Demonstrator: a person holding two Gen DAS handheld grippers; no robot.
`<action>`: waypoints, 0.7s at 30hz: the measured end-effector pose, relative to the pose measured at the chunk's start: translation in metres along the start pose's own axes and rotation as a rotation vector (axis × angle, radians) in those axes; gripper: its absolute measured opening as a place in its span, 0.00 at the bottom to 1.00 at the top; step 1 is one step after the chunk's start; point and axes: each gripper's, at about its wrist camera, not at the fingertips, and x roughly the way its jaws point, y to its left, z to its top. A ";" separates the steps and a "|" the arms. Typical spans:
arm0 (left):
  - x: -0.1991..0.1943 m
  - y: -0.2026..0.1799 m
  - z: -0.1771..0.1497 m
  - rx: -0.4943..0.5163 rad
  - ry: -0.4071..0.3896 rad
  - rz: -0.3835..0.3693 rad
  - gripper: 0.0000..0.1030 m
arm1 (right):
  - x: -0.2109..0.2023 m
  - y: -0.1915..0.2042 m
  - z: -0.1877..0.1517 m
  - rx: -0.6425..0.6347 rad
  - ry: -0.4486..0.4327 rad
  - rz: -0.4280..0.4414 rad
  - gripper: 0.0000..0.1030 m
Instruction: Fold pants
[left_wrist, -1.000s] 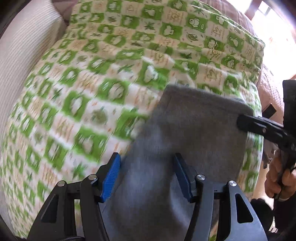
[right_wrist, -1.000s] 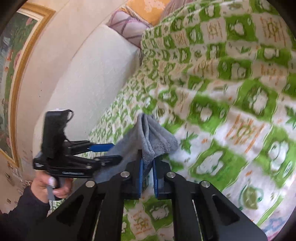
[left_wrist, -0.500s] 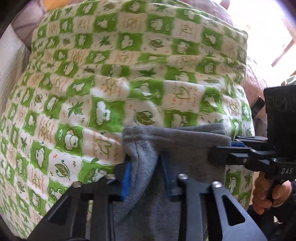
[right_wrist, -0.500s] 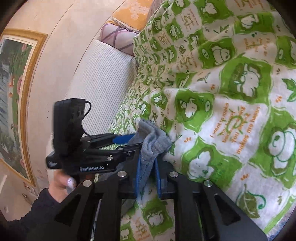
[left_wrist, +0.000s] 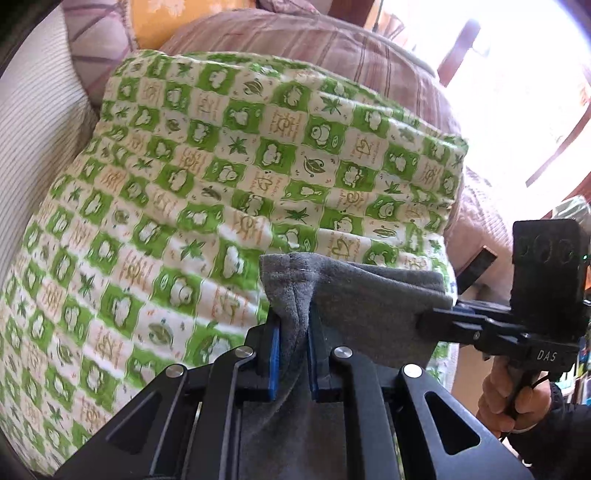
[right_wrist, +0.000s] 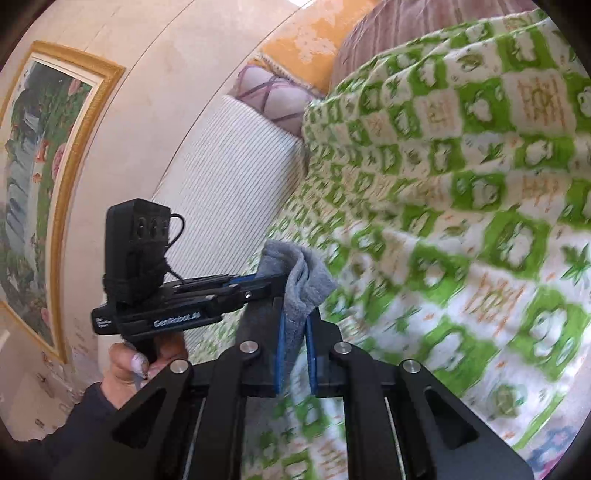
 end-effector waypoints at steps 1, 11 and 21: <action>-0.006 0.000 -0.004 -0.004 -0.011 -0.006 0.10 | 0.001 0.004 -0.001 -0.002 0.006 0.010 0.11; -0.103 0.015 -0.083 -0.095 -0.199 -0.016 0.10 | 0.009 0.092 -0.026 -0.129 0.087 0.150 0.11; -0.172 0.048 -0.187 -0.286 -0.331 -0.014 0.10 | 0.052 0.179 -0.094 -0.227 0.270 0.310 0.11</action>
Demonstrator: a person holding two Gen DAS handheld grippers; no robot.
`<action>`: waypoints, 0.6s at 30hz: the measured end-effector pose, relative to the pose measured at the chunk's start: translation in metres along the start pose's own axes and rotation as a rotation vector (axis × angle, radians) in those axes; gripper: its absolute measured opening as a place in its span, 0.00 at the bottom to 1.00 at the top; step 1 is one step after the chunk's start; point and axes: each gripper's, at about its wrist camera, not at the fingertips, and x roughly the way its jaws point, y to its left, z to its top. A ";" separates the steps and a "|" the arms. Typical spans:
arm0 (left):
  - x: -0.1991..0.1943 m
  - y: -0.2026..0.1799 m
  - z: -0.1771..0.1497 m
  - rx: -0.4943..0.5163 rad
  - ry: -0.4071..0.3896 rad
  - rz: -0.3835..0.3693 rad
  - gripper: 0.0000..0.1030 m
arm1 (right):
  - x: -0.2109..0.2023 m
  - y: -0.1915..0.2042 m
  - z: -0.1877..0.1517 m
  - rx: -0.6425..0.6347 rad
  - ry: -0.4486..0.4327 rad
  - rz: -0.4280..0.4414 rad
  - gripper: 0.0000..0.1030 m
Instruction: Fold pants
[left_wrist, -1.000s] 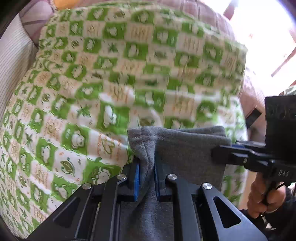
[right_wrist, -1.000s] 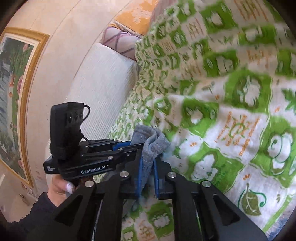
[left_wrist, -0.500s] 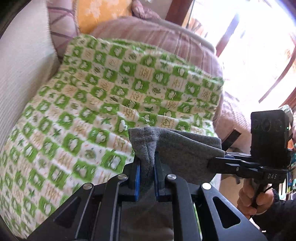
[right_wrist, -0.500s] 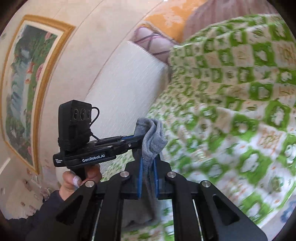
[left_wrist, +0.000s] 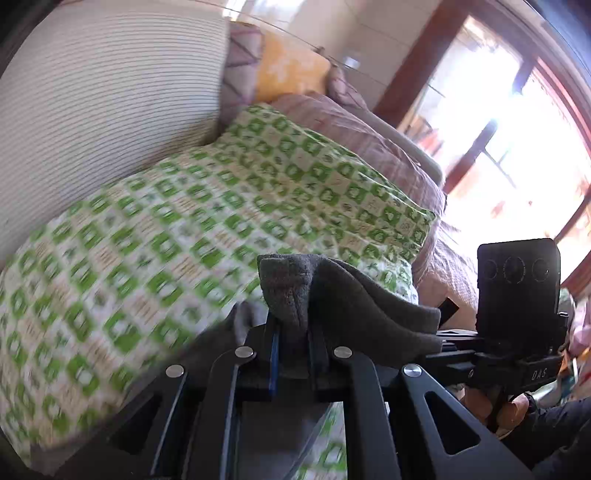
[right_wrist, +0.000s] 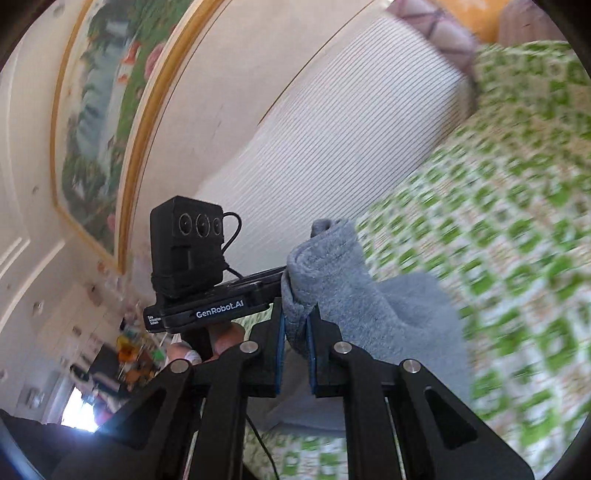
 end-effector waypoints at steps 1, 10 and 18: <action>-0.010 0.006 -0.008 -0.018 -0.010 0.008 0.10 | 0.008 0.005 -0.005 -0.004 0.018 0.011 0.11; -0.070 0.066 -0.077 -0.200 -0.095 0.033 0.10 | 0.084 0.046 -0.048 -0.030 0.191 0.114 0.11; -0.069 0.118 -0.125 -0.304 -0.056 0.065 0.10 | 0.151 0.049 -0.094 -0.032 0.325 0.105 0.11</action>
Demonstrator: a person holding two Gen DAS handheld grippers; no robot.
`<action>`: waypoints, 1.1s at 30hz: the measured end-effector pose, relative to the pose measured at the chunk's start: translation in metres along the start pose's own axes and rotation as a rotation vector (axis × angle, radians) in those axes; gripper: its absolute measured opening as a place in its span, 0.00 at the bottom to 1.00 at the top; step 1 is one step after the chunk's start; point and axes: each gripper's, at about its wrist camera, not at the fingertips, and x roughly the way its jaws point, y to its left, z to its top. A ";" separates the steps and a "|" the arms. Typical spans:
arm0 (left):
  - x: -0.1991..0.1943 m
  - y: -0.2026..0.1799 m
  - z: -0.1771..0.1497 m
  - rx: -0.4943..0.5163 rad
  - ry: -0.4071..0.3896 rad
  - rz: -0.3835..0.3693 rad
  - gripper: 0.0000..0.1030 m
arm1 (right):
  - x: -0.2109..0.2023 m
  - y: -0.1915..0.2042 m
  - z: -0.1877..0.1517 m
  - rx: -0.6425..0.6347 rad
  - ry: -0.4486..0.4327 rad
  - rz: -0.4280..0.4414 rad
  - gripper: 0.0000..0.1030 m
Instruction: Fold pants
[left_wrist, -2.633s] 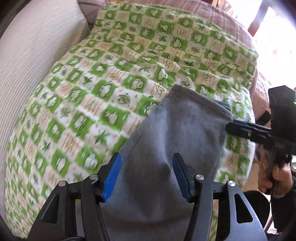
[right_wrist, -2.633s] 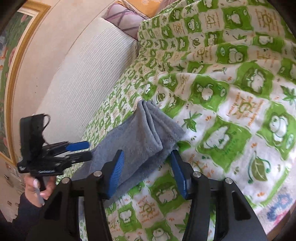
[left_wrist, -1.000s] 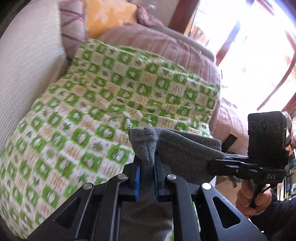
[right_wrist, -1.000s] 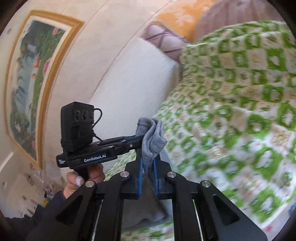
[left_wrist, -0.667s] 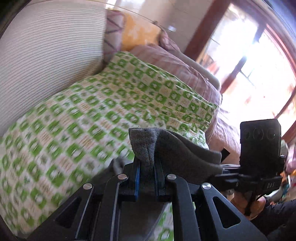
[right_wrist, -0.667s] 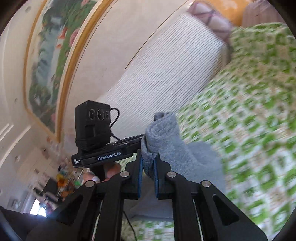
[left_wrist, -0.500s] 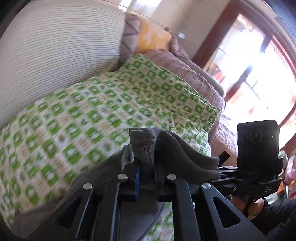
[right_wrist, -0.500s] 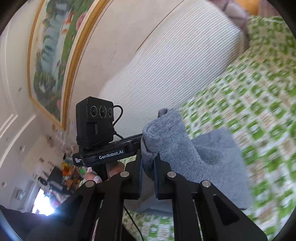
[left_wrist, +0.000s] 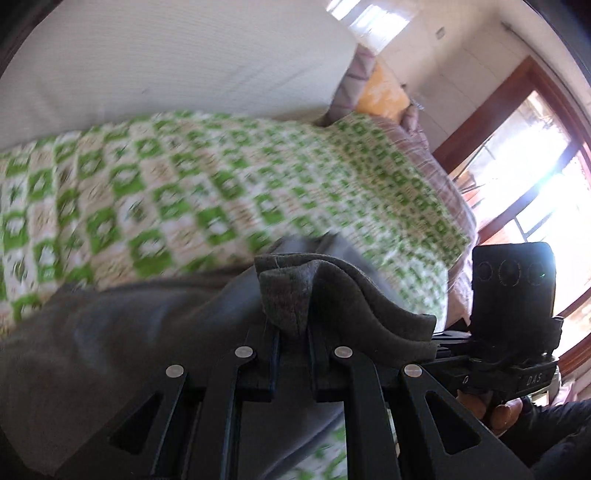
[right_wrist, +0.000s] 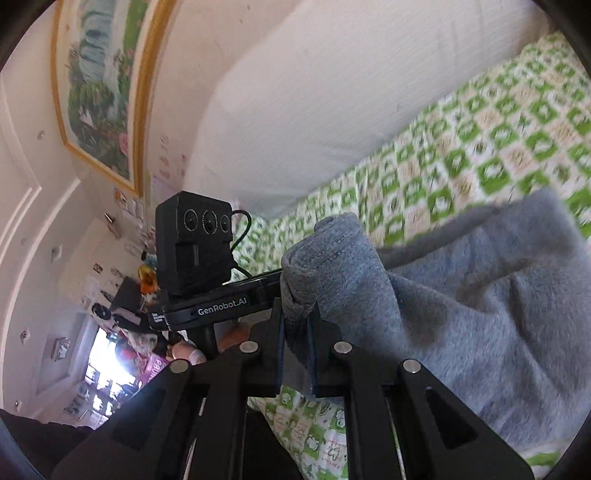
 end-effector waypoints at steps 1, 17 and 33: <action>0.002 0.006 -0.003 -0.006 0.011 0.004 0.11 | 0.008 -0.001 -0.002 0.001 0.011 -0.007 0.11; -0.052 0.055 -0.051 -0.166 0.001 0.097 0.32 | 0.034 0.012 -0.012 -0.076 0.075 -0.041 0.72; -0.005 0.006 -0.049 -0.269 0.050 0.168 0.14 | 0.003 -0.037 0.016 -0.049 0.023 -0.344 0.10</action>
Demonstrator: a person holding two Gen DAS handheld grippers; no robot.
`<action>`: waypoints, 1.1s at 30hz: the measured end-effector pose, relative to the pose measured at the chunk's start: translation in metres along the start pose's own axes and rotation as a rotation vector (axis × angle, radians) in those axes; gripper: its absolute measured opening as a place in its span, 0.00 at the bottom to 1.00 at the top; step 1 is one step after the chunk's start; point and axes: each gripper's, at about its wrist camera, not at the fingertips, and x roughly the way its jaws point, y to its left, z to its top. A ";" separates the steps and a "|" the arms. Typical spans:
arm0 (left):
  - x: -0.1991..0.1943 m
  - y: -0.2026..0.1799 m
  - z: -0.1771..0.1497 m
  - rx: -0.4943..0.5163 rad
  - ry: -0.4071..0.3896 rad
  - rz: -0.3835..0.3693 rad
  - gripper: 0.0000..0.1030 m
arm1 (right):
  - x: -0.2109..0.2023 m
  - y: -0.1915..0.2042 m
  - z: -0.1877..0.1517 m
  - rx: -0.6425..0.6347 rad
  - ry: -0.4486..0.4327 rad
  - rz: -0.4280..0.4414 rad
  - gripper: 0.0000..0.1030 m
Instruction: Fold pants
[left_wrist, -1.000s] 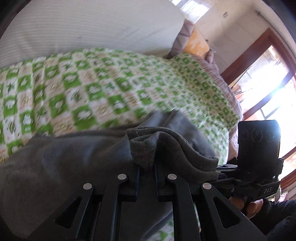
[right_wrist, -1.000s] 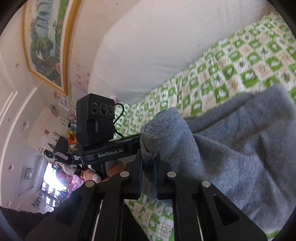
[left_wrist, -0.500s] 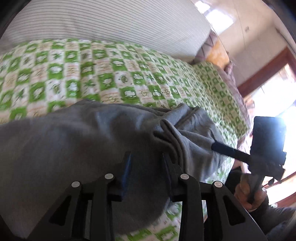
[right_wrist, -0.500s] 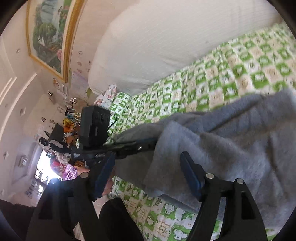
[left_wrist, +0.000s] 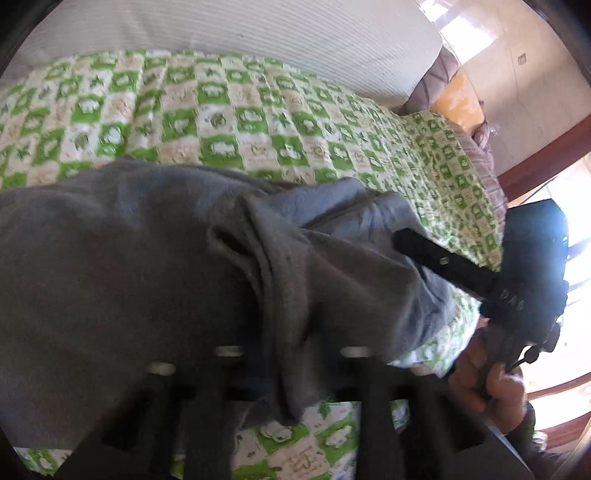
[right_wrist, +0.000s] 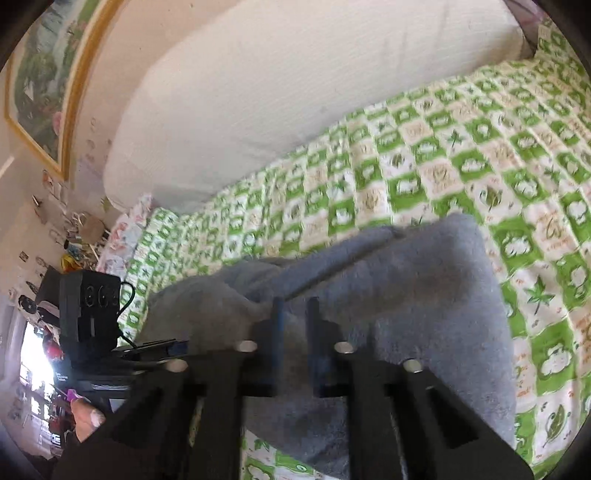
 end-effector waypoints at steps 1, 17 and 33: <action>-0.005 0.002 -0.001 0.004 -0.016 0.004 0.13 | 0.003 0.003 -0.001 -0.012 0.011 -0.001 0.10; -0.016 0.051 -0.040 -0.118 -0.047 0.000 0.27 | 0.064 0.010 -0.016 -0.057 0.166 -0.017 0.10; -0.082 0.104 -0.082 -0.311 -0.188 0.065 0.27 | 0.088 0.101 -0.014 -0.244 0.226 0.050 0.11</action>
